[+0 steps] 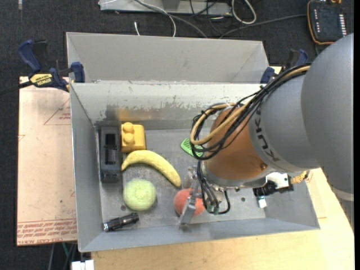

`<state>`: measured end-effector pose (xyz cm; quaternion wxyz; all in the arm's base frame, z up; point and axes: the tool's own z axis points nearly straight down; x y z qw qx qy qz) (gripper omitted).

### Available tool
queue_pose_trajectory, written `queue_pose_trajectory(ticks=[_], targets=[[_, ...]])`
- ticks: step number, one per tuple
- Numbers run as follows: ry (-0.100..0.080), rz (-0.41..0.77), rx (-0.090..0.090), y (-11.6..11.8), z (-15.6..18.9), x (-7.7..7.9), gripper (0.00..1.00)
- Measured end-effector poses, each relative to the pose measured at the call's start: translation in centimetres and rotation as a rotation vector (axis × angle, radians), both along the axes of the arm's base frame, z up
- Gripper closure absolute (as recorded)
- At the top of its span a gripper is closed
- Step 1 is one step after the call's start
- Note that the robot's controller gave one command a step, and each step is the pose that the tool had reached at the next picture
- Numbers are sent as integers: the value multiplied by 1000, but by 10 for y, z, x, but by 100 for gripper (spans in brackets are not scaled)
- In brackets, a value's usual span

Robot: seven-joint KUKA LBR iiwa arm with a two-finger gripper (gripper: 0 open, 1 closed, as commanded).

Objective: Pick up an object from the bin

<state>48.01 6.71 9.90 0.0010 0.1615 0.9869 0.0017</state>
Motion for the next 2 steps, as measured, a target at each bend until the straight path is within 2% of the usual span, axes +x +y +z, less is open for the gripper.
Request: queue_pose_trajectory(ticks=[1, 2], targets=[[-9, -36, -3, 11, -29, 9, 0], [-6, -124, 2, -4, -28, 0, 100]])
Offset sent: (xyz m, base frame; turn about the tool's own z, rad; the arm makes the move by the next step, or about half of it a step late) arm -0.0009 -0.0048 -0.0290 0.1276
